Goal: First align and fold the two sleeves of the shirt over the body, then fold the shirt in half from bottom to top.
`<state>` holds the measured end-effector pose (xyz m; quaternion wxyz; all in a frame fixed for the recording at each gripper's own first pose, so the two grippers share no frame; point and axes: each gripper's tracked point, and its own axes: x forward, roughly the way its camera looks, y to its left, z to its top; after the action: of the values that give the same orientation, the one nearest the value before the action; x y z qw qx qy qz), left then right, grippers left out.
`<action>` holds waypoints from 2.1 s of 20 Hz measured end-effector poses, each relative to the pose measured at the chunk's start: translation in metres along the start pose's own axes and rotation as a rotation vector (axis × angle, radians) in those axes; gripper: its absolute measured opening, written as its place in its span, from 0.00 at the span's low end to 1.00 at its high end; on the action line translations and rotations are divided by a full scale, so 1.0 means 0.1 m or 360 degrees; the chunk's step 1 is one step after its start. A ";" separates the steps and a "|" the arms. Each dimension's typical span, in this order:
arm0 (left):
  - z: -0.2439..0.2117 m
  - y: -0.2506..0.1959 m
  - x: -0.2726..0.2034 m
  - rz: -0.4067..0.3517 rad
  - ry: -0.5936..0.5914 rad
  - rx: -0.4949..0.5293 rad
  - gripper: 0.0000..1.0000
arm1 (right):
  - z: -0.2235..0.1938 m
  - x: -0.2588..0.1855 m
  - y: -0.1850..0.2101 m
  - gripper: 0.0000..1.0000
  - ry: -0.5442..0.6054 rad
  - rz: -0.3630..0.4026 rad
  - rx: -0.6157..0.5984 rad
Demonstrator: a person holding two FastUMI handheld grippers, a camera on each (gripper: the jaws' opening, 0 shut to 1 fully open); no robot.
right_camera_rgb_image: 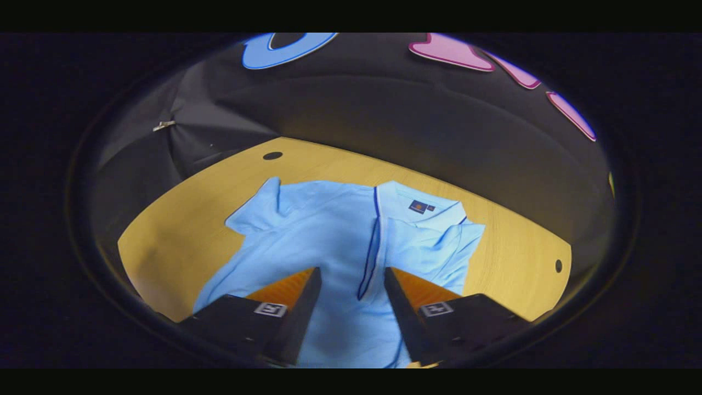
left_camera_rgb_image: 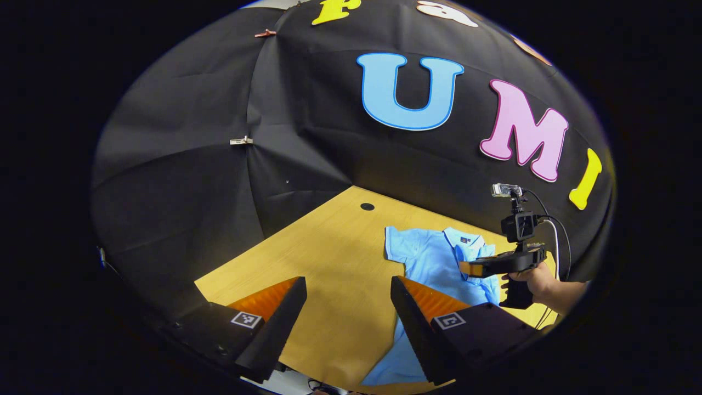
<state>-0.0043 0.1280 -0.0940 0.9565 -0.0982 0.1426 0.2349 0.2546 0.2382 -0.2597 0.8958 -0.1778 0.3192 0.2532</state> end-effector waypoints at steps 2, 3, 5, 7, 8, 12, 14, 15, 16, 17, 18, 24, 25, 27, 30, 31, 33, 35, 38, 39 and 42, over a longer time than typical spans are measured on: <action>0.10 0.07 -0.07 0.0012 -0.0048 -0.0007 0.98 | -0.05 -0.17 0.03 1.00 -0.0011 -0.0002 0.0020; 0.15 0.13 -0.12 0.0024 -0.0075 -0.0023 0.98 | -0.06 -0.26 0.02 1.00 -0.0025 -0.0010 0.0026; 0.19 0.22 -0.19 0.0048 -0.0103 -0.0065 0.98 | -0.05 -0.44 -0.01 0.98 -0.0069 -0.0035 0.0047; 0.17 0.33 -0.24 0.0065 -0.0105 -0.0097 0.98 | -0.02 -0.62 -0.04 0.98 -0.0106 -0.0055 0.0078; 0.14 0.36 -0.27 0.0069 -0.0104 -0.0105 0.98 | -0.01 -0.69 -0.06 0.98 -0.0121 -0.0064 0.0090; 0.15 0.41 -0.38 0.0070 -0.0135 -0.0074 0.98 | 0.05 -0.92 -0.17 0.98 -0.0168 -0.0112 0.0122; 0.16 0.38 -0.45 0.0051 -0.0159 -0.0062 0.98 | 0.09 -1.02 -0.18 0.98 -0.0193 -0.0126 0.0158; 0.13 0.36 -0.46 0.0043 -0.0157 -0.0074 0.98 | 0.10 -1.04 -0.18 0.96 -0.0198 -0.0126 0.0162; 0.13 0.35 -0.48 0.0037 -0.0160 -0.0078 0.98 | 0.10 -1.05 -0.16 0.98 -0.0200 -0.0124 0.0164; 0.13 0.35 -0.49 0.0033 -0.0165 -0.0065 0.98 | 0.11 -1.06 -0.14 0.98 -0.0204 -0.0121 0.0165; 0.13 0.36 -0.49 0.0035 -0.0167 -0.0056 0.98 | 0.11 -1.07 -0.13 0.98 -0.0205 -0.0118 0.0163; 0.16 0.35 -0.46 0.0018 -0.0168 -0.0040 0.98 | 0.12 -1.13 -0.13 0.98 -0.0215 -0.0119 0.0169; 0.19 0.32 -0.42 -0.0004 -0.0167 -0.0039 0.98 | 0.13 -1.17 -0.16 0.98 -0.0227 -0.0127 0.0182; 0.29 0.23 -0.26 -0.0048 -0.0177 -0.0016 0.98 | 0.15 -1.30 -0.22 0.98 -0.0256 -0.0133 0.0228; 0.46 -0.04 0.10 -0.0150 -0.0166 0.0050 0.98 | 0.13 -1.55 -0.42 0.98 -0.0294 -0.0165 0.0295; 0.48 -0.16 0.27 -0.0186 -0.0155 0.0084 0.98 | 0.11 -1.64 -0.52 0.98 -0.0306 -0.0188 0.0321; 0.52 -0.42 0.61 -0.0252 -0.0141 0.0163 0.98 | 0.03 -1.83 -0.73 0.96 -0.0328 -0.0238 0.0385; 0.52 -0.75 0.98 -0.0334 -0.0119 0.0226 0.98 | -0.11 -2.03 -0.95 0.98 -0.0338 -0.0280 0.0462; 0.40 -1.11 1.58 -0.0395 -0.0057 0.0279 0.98 | -0.40 -2.37 -1.29 0.98 -0.0326 -0.0381 0.0537; 0.32 -1.21 1.78 -0.0398 -0.0030 0.0284 0.98 | -0.50 -2.48 -1.37 0.98 -0.0318 -0.0397 0.0574; 0.08 -1.39 2.36 -0.0386 0.0048 0.0283 0.98 | -0.83 -2.64 -1.51 0.99 -0.0265 -0.0449 0.0651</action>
<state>0.2644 0.1081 -0.1447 0.9805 -0.0332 0.1642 0.1028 0.1242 -0.0135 -0.1217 0.9627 -0.0143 0.2610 0.0697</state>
